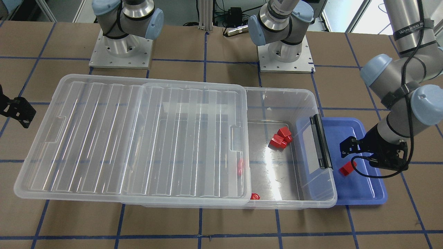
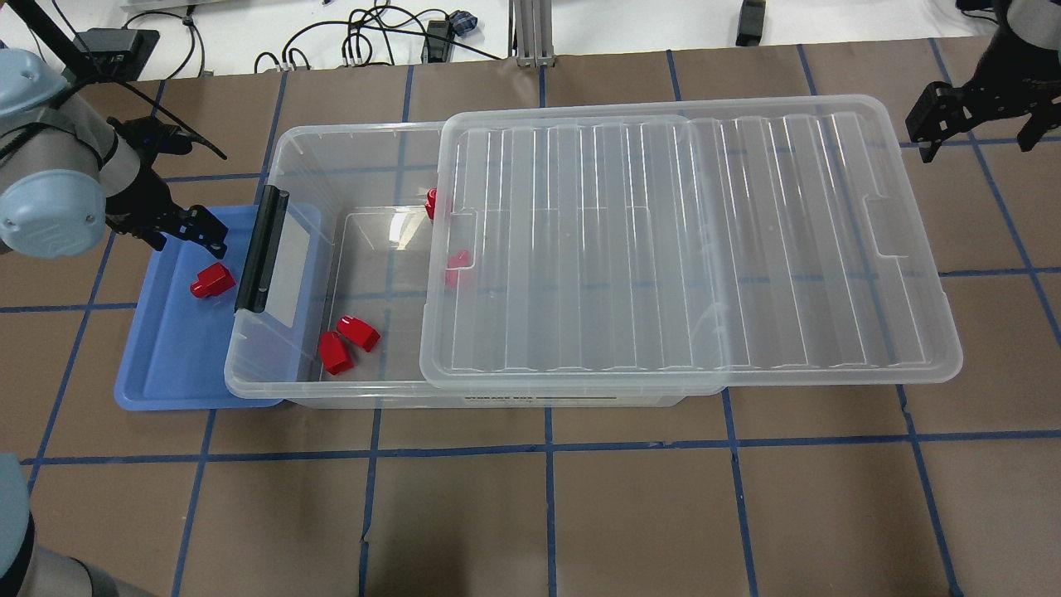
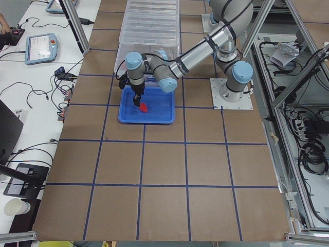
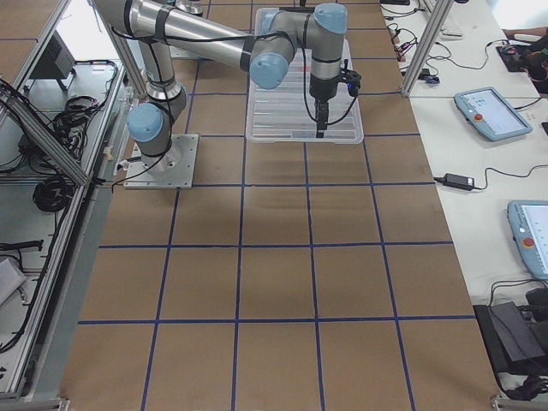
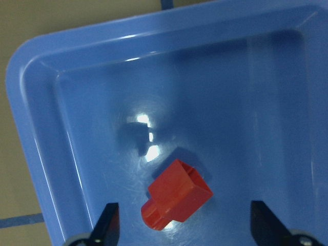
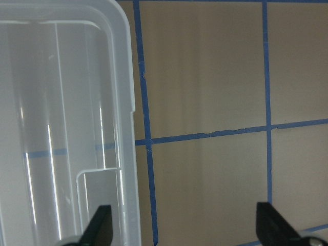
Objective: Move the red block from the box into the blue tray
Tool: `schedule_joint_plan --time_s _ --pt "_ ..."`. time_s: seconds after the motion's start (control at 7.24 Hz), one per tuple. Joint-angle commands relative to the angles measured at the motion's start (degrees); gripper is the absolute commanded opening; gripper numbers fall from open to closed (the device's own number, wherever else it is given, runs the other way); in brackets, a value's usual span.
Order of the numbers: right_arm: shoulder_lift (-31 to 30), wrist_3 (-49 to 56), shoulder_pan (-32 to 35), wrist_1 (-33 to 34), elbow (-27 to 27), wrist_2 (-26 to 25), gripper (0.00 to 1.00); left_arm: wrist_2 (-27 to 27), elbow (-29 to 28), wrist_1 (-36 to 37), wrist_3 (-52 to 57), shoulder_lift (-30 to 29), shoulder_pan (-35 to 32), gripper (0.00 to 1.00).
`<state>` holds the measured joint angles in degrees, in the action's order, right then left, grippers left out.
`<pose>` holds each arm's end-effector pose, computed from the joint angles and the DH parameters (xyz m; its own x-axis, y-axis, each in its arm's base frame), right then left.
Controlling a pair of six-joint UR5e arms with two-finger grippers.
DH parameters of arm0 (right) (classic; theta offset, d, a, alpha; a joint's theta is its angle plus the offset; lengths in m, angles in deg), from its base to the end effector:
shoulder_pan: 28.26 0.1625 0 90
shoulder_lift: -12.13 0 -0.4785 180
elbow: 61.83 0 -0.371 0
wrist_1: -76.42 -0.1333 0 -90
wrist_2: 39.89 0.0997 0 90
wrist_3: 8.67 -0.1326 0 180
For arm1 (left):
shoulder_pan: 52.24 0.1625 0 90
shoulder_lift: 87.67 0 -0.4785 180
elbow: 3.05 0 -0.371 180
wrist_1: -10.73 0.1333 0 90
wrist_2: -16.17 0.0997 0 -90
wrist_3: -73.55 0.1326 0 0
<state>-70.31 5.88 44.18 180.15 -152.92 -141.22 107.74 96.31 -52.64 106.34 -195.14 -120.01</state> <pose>-0.0608 -0.5477 0.4604 -0.9753 0.0638 0.2117 0.0573 0.9977 -0.0365 0.0971 -0.5803 0.3186 -0.9828 0.1835 -0.0211 0.1831 0.9829 0.0178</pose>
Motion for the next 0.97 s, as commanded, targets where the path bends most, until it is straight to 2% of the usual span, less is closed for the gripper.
schedule_joint_plan --time_s 0.0,0.28,0.41,0.83 --pt "1.92 0.04 -0.37 0.07 -0.23 -0.17 1.00 0.36 -7.04 -15.74 -4.55 4.71 -4.54 1.00" --pt "3.06 2.40 -5.09 0.07 -0.31 0.44 1.00 0.80 -11.63 -23.88 -11.14 7.26 -8.58 1.00" --pt "3.33 2.59 -6.94 -0.80 -0.49 0.79 1.00 0.89 -11.73 -24.34 -16.66 8.49 -11.91 1.00" --pt "3.69 2.41 -7.05 -0.20 -5.05 0.88 1.00 0.37 -11.91 -25.39 -30.57 11.57 -22.20 1.00"
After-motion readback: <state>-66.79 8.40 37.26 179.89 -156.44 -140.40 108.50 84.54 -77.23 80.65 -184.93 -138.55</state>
